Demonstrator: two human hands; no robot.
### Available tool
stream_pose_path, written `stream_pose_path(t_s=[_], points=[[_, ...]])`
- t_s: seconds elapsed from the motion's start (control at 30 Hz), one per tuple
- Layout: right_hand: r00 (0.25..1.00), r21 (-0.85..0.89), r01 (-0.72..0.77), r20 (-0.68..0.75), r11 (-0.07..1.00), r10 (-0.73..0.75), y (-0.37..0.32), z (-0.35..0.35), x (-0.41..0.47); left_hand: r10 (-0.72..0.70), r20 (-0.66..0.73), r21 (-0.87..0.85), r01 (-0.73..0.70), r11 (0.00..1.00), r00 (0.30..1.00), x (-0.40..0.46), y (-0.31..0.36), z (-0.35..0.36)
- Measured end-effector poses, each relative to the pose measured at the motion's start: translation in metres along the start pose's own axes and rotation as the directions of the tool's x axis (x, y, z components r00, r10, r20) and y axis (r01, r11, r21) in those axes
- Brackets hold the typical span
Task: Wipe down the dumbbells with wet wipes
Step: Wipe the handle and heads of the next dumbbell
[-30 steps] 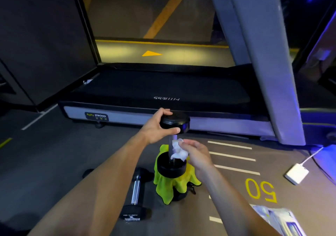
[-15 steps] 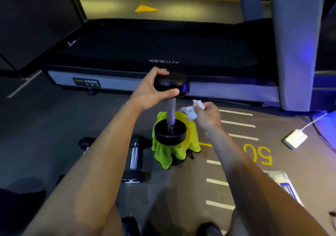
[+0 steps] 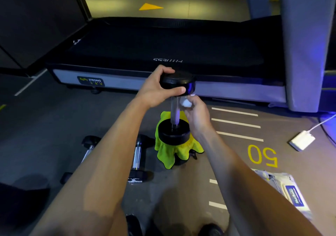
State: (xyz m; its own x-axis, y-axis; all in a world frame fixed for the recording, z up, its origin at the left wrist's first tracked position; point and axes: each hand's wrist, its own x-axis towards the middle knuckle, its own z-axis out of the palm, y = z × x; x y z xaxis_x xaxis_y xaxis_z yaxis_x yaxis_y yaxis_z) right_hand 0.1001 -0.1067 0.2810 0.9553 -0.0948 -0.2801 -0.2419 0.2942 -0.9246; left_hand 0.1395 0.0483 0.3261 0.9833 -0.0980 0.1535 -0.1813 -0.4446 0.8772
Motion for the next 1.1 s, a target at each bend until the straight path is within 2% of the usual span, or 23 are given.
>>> stream_pose_path(t_s=[0.1, 0.2, 0.23, 0.33, 0.47, 0.63, 0.83, 1.0, 1.1], points=[[0.998, 0.001, 0.059, 0.01, 0.998, -0.059, 0.006, 0.008, -0.008, 0.0, -0.003, -0.027, 0.0, 1.0, 1.0, 0.0, 0.0, 0.0], [0.975, -0.154, 0.214, -0.026, 0.965, -0.221, 0.014, 0.012, -0.01, -0.008, 0.007, -0.039, 0.008, 0.999, 1.0, 0.001, 0.001, 0.001], [0.966, -0.156, 0.243, -0.052, 0.957, -0.254, 0.017, 0.013, -0.008, -0.011, 0.006, -0.041, 0.011, 0.999, 1.0, 0.002, 0.002, 0.002], [0.954, -0.093, 0.238, -0.166, 0.967, -0.25, 0.019, 0.02, -0.002, -0.023, -0.001, -0.047, 0.023, 0.999, 1.0, 0.002, 0.005, 0.004], [0.952, -0.121, 0.224, -0.185, 0.967, -0.244, 0.023, 0.032, 0.011, -0.038, -0.026, -0.07, 0.036, 0.997, 0.999, 0.001, 0.005, 0.005], [0.959, -0.202, 0.228, -0.123, 0.953, -0.255, 0.027, 0.046, 0.015, -0.039, -0.019, -0.074, 0.038, 0.997, 0.999, 0.001, 0.004, 0.002], [0.984, -0.355, 0.17, 0.116, 0.919, -0.137, 0.023, 0.042, 0.035, -0.071, 0.0, -0.097, 0.071, 0.993, 0.997, 0.002, -0.001, -0.007], [0.964, -0.373, 0.267, 0.106, 0.889, -0.244, 0.027, 0.049, 0.034, -0.075, -0.01, -0.085, 0.074, 0.994, 0.997, 0.001, -0.004, -0.008], [0.931, -0.613, 0.298, 0.019, 0.732, -0.364, 0.031, 0.046, 0.037, -0.073, -0.016, -0.085, 0.071, 0.994, 0.997, 0.003, -0.004, -0.007]])
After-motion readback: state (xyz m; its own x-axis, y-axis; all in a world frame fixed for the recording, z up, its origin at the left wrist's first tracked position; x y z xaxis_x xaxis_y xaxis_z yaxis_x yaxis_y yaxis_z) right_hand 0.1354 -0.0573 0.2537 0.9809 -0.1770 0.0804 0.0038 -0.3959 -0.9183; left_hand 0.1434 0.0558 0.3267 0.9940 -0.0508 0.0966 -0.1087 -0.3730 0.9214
